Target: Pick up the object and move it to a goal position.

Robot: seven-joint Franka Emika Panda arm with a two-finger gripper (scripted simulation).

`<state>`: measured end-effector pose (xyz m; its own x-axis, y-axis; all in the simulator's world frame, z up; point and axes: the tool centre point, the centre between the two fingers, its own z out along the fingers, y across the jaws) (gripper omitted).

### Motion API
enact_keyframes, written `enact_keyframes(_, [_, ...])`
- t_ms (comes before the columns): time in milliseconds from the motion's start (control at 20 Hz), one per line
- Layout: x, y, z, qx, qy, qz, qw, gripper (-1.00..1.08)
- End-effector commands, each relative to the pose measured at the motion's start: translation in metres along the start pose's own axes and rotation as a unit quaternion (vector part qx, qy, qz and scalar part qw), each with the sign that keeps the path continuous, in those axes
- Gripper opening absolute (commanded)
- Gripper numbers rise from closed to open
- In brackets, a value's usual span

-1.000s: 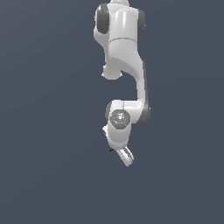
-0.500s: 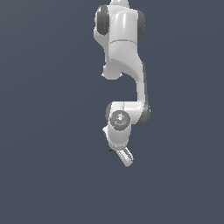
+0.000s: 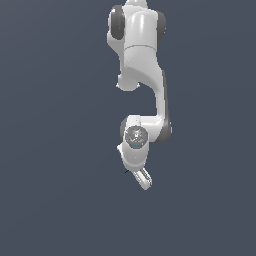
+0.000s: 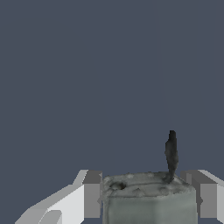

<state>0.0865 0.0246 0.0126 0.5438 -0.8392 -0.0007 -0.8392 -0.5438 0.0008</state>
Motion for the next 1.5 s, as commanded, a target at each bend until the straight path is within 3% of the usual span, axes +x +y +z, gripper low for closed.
enact_keyframes(0, [0.002, 0.004, -0.001, 0.0, 0.0, 0.0, 1.0, -1.0])
enact_keyframes(550, [0.021, 0.053, -0.012, 0.0, 0.0, 0.0, 1.0, -1.0])
enact_keyframes(1450, [0.09, 0.223, -0.05, 0.001, 0.0, 0.0, 1.0, -1.0])
